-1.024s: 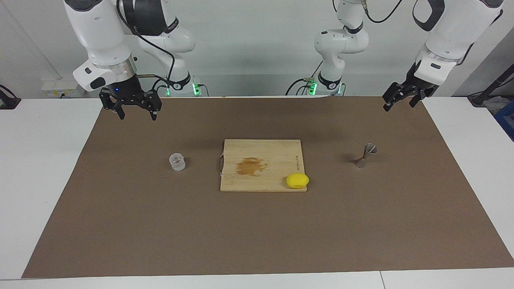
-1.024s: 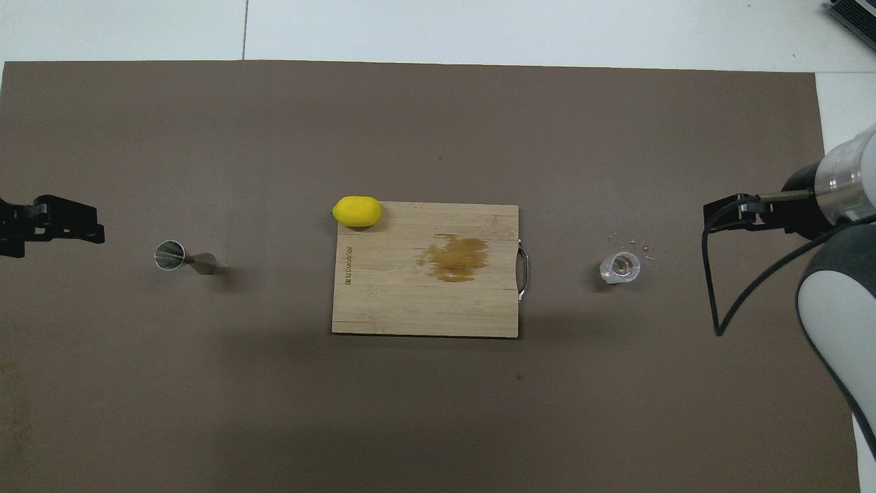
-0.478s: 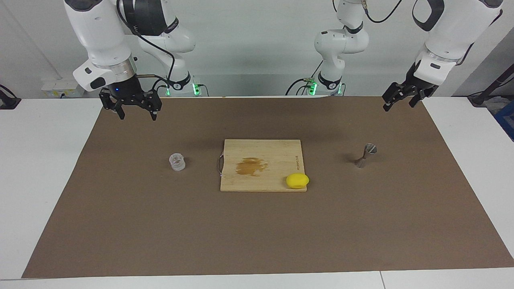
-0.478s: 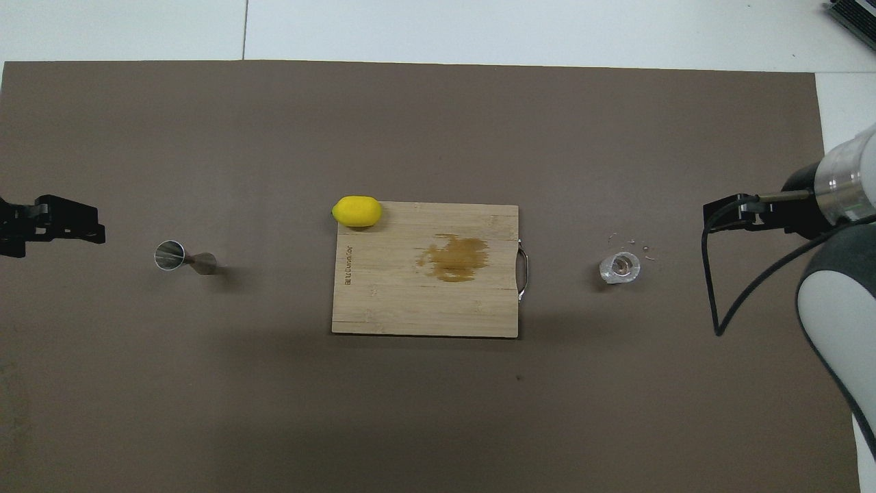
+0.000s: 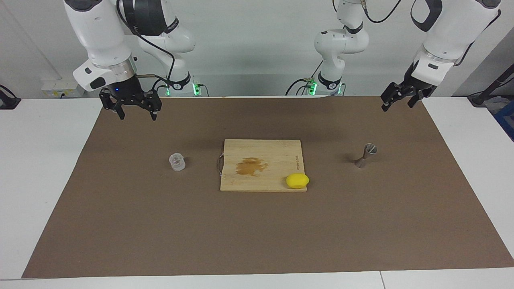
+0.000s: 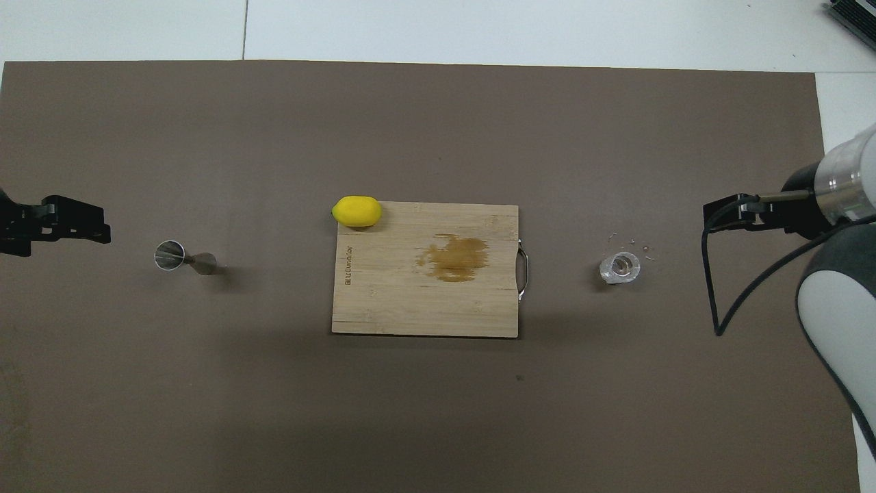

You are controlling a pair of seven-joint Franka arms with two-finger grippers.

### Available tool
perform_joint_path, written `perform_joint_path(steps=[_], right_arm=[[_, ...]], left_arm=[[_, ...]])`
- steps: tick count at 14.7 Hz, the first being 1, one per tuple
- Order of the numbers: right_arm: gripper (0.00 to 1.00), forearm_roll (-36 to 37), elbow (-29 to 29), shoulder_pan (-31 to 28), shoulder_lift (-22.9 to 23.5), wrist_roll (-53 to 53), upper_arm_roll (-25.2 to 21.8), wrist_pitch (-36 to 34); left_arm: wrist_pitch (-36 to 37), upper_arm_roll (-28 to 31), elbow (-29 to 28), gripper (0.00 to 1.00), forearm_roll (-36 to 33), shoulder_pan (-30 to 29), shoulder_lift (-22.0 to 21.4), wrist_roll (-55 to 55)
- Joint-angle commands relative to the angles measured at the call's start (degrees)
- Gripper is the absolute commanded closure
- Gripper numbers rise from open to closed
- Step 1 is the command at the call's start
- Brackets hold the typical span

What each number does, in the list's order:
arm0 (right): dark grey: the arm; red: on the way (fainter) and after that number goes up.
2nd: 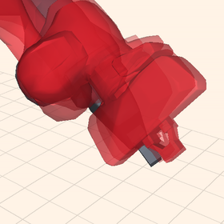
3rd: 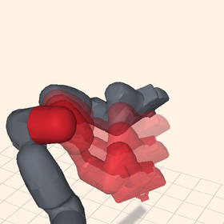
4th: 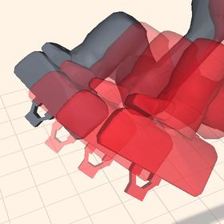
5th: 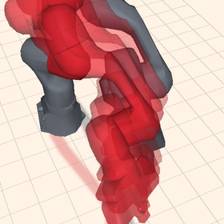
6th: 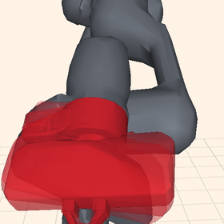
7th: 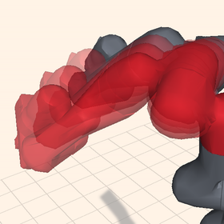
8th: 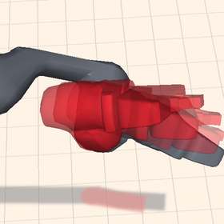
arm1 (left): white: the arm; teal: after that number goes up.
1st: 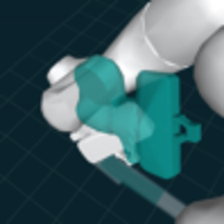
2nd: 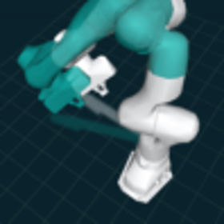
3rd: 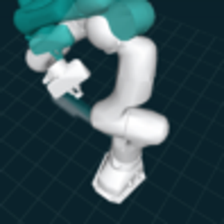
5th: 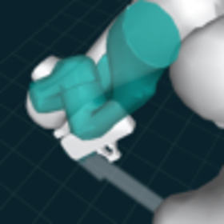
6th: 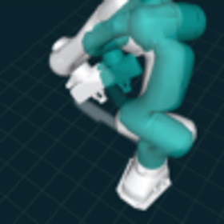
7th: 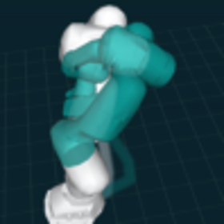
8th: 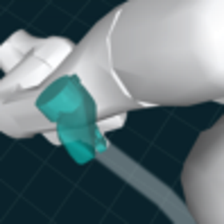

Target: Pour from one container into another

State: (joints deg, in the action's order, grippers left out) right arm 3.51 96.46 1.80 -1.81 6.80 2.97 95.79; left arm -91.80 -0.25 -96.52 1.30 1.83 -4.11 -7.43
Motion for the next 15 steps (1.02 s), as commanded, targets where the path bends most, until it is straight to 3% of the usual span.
perform_joint_path(steps=[1, 6, 10, 15], right_arm=[[0.00, 0.09, -0.39, -0.57, 0.14, -0.57, 0.19, -0.16], [0.00, 0.09, -0.39, -0.57, 0.14, -0.56, 0.19, -0.16], [0.00, 0.09, -0.39, -0.57, 0.14, -0.65, 0.19, -0.16], [0.00, 0.09, -0.39, -0.57, 0.14, -0.65, 0.19, -0.16]], left_arm=[[-3.38, -0.01, -3.31, 0.00, -0.42, 0.28, -1.34, 0.22], [-6.36, 0.07, -4.98, 0.00, -0.42, 0.10, -1.78, 0.40], [-16.99, 0.07, -14.99, 0.00, -0.50, 0.10, -5.38, 0.31], [-20.35, -0.01, -17.03, 0.00, -0.50, -0.60, -5.47, 0.84]])
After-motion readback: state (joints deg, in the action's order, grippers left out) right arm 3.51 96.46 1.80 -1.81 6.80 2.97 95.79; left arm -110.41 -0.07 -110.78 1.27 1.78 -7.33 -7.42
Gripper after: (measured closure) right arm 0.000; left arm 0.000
